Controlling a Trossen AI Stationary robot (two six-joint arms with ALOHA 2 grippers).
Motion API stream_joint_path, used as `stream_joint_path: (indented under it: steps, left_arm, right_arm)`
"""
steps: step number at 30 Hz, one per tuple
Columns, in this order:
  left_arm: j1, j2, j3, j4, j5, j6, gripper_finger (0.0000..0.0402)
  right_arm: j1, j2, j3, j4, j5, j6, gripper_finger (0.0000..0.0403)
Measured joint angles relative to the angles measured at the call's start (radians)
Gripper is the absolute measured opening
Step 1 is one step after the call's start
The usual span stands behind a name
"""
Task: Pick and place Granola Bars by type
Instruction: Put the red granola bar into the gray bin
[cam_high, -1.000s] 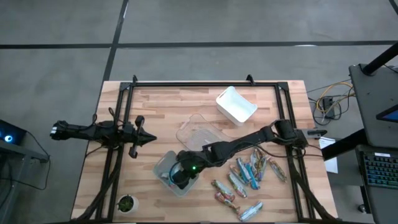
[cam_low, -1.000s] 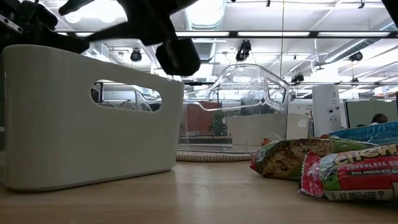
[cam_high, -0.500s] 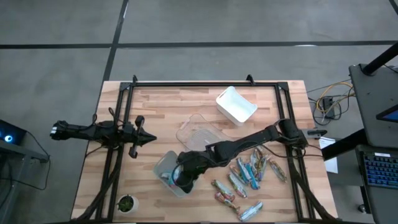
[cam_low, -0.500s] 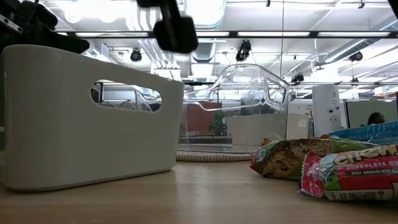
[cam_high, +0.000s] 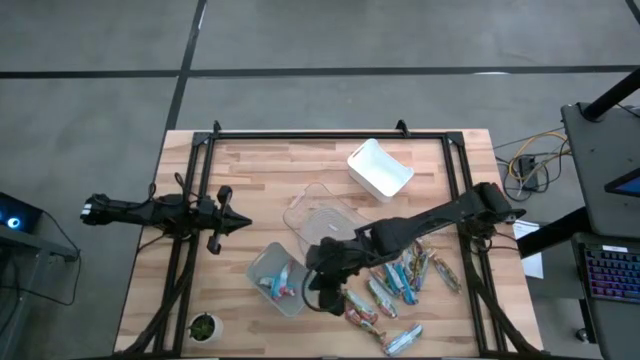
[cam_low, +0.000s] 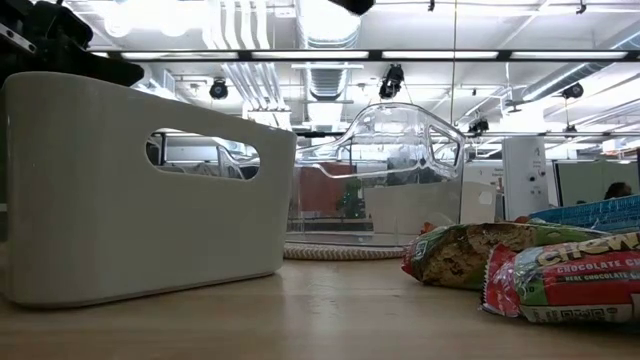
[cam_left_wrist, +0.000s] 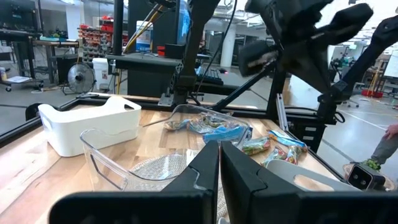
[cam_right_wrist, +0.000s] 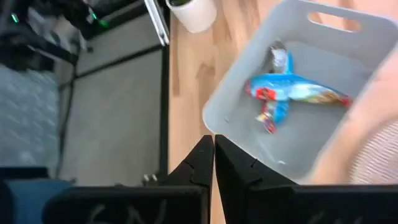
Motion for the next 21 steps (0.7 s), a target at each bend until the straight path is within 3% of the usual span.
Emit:
stream_joint_path:
  steps: [13,21]
  left_arm:
    - [0.000,0.000,0.000,0.000,0.000,0.000,0.0000]
    - [0.000,0.000,0.000,0.000,0.000,0.000,0.0000]
  right_arm:
    - [0.082,-0.111,-0.006,-0.260,0.061,-0.020,0.0008]
    - [0.097,-0.153,-0.137,-0.227,0.061,0.081,0.0008]
